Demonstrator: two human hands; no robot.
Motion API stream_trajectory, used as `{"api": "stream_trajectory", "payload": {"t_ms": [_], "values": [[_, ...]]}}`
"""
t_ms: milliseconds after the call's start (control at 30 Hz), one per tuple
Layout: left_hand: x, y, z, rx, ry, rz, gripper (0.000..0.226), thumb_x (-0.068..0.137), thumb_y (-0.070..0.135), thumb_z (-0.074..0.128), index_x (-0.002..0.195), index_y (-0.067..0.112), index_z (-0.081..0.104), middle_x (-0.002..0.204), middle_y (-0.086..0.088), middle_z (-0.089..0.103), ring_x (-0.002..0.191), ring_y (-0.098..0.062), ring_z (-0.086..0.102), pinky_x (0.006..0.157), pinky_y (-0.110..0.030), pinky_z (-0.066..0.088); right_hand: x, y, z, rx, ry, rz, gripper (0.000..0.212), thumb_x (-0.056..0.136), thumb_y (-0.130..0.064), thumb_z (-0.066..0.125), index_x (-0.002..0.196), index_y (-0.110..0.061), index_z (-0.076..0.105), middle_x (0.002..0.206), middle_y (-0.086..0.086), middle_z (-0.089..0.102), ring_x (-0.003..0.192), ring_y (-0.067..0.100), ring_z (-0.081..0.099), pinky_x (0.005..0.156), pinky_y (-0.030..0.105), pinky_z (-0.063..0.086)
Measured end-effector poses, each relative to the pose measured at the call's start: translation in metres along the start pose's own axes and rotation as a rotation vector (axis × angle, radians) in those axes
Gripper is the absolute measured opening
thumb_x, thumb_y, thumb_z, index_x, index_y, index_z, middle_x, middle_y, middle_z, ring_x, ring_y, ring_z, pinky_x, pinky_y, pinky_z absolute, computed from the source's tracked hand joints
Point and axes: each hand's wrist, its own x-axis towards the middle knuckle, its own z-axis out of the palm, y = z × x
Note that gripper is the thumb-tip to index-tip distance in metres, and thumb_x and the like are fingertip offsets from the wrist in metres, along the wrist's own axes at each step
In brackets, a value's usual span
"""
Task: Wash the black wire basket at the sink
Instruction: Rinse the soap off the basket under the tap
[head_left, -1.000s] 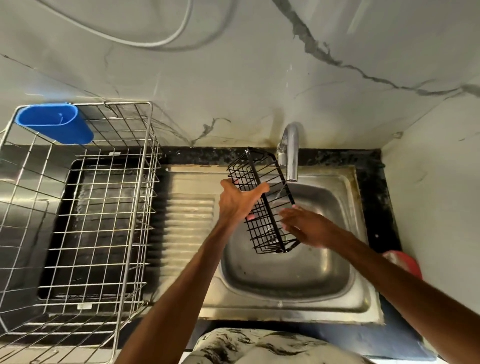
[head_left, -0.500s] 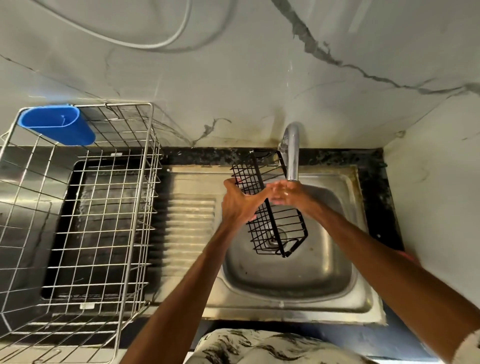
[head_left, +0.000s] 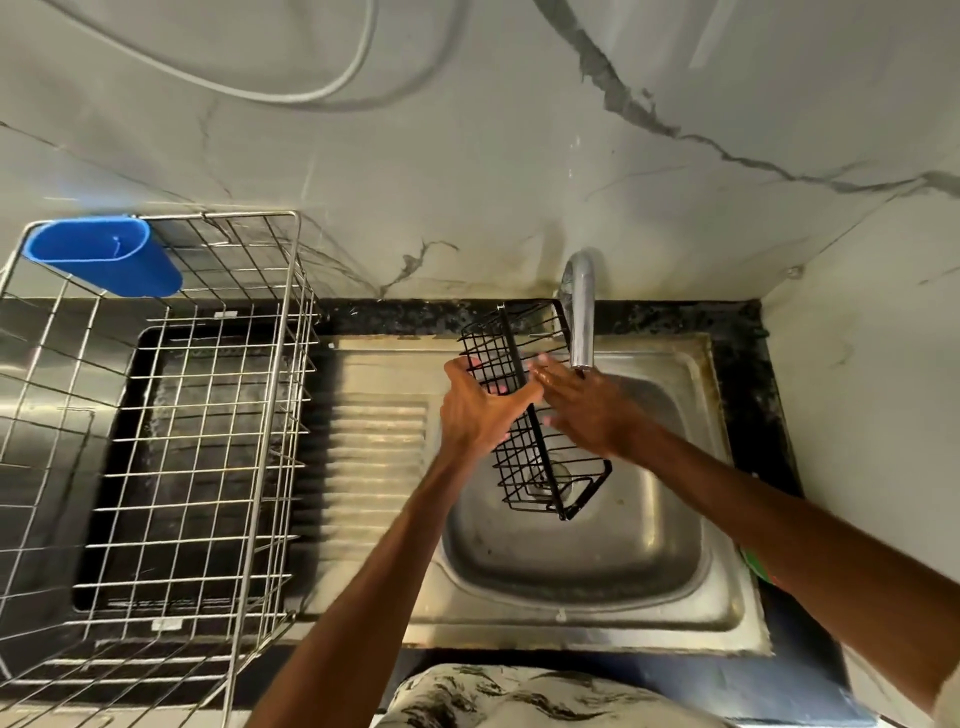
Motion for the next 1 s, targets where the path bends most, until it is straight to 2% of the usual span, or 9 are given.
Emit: {"api": "stream_trajectory", "payload": {"t_ms": [133,300,467,567,667,733,833,900,1000], "values": [[0.009,-0.009,-0.006,0.019,0.022,0.021,0.114,0.048,0.079,0.076,0.136,0.024,0.029,0.12,-0.008,0.065,0.093,-0.029,0.072,0.073,-0.048,0.065,-0.033,-0.002,0.045,0.004,-0.085,-0.05,0.067,0.108,-0.055,0.006,0.16,-0.015,0.018,0.169,0.003,0.01,0.156,0.018,0.004,0.126,0.056,0.009],[0.003,-0.005,-0.006,0.087,0.018,0.103,0.114,0.05,0.077,0.069,0.137,0.014,0.032,0.118,-0.005,0.065,0.097,-0.025,0.067,0.082,-0.045,0.061,-0.059,0.002,0.06,0.01,-0.118,-0.131,0.06,0.11,-0.052,0.007,0.159,-0.02,0.02,0.165,-0.004,0.011,0.154,0.01,0.002,0.121,0.04,-0.023],[-0.002,0.005,-0.007,0.088,0.003,0.086,0.117,0.046,0.08,0.063,0.135,0.012,0.031,0.116,-0.004,0.06,0.096,-0.024,0.063,0.077,-0.038,0.055,-0.026,0.014,0.038,-0.069,-0.021,-0.149,0.068,0.107,-0.057,0.003,0.158,-0.017,0.022,0.166,0.003,0.015,0.156,0.019,0.004,0.124,0.049,-0.012],[-0.001,0.009,-0.011,0.069,0.033,0.084,0.117,0.053,0.073,0.073,0.138,0.007,0.028,0.12,-0.005,0.056,0.101,-0.025,0.06,0.077,-0.035,0.05,-0.014,0.014,0.028,-0.05,-0.025,-0.129,0.07,0.105,-0.059,0.001,0.157,-0.018,0.023,0.166,0.0,0.012,0.156,0.019,0.002,0.123,0.055,-0.006],[0.01,0.005,-0.013,0.033,0.072,0.057,0.11,0.068,0.059,0.085,0.144,0.005,0.025,0.133,-0.012,0.054,0.11,-0.027,0.056,0.082,-0.037,0.05,-0.023,0.005,0.039,0.281,-0.107,-0.051,0.068,0.104,-0.063,0.006,0.158,-0.028,0.027,0.167,-0.009,0.011,0.155,0.007,-0.001,0.126,0.049,0.002],[0.012,0.003,-0.014,0.011,0.089,0.041,0.113,0.063,0.062,0.082,0.144,0.007,0.026,0.136,-0.013,0.054,0.115,-0.029,0.057,0.086,-0.04,0.053,-0.033,0.004,0.048,0.522,-0.072,0.037,0.067,0.103,-0.068,0.012,0.152,-0.033,0.042,0.165,-0.009,0.028,0.154,0.006,0.018,0.125,0.041,0.019],[0.008,0.003,-0.012,-0.031,0.121,0.037,0.11,0.061,0.063,0.078,0.142,0.008,0.029,0.133,-0.013,0.056,0.116,-0.032,0.058,0.09,-0.043,0.055,-0.04,0.0,0.045,0.789,0.155,0.161,0.047,0.101,-0.059,0.045,0.127,-0.028,0.068,0.137,-0.006,0.064,0.13,0.011,0.058,0.109,0.024,0.045],[0.006,0.003,-0.01,-0.062,0.163,0.041,0.106,0.065,0.057,0.083,0.14,0.005,0.028,0.131,-0.016,0.056,0.115,-0.033,0.058,0.095,-0.045,0.055,-0.041,-0.006,0.044,0.98,0.405,0.384,0.031,0.089,-0.044,0.073,0.116,-0.028,0.073,0.123,-0.013,0.07,0.118,0.009,0.065,0.098,0.014,0.047],[0.001,0.001,-0.01,-0.137,0.226,0.029,0.099,0.067,0.048,0.086,0.135,0.005,0.028,0.131,-0.019,0.055,0.117,-0.035,0.057,0.101,-0.051,0.053,-0.034,-0.018,0.046,1.371,0.561,0.805,0.066,0.071,-0.043,0.091,0.128,-0.025,0.064,0.129,-0.009,0.065,0.113,0.01,0.063,0.087,0.021,0.051]]}}
